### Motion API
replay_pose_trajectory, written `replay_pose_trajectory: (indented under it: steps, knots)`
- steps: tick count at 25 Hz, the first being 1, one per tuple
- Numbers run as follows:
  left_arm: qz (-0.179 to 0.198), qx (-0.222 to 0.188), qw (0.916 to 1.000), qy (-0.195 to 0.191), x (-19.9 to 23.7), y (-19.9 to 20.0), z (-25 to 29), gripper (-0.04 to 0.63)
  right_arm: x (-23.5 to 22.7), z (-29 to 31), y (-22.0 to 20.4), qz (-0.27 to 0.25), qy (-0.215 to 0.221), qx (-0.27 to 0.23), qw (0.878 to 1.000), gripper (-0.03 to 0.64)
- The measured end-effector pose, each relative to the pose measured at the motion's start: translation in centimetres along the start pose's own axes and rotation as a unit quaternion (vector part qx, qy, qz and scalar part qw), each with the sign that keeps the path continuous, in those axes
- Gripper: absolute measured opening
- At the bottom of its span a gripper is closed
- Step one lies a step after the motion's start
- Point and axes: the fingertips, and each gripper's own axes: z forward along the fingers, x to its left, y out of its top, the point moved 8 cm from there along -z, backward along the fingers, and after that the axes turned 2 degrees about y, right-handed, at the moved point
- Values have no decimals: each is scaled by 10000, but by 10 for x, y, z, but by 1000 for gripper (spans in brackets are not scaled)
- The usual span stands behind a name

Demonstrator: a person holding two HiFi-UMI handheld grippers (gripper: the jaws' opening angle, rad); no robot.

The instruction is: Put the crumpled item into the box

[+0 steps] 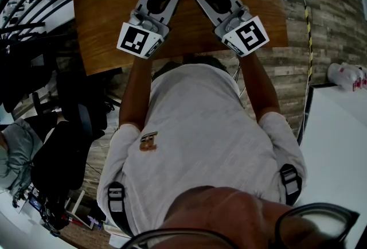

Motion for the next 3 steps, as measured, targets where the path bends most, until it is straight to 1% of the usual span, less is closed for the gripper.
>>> replay_pose_trajectory:
  steps: [3]
  knots:
    - [4,5,10000,-14,-2,0,0,20,0,-1,0,4,11,8,10000,32]
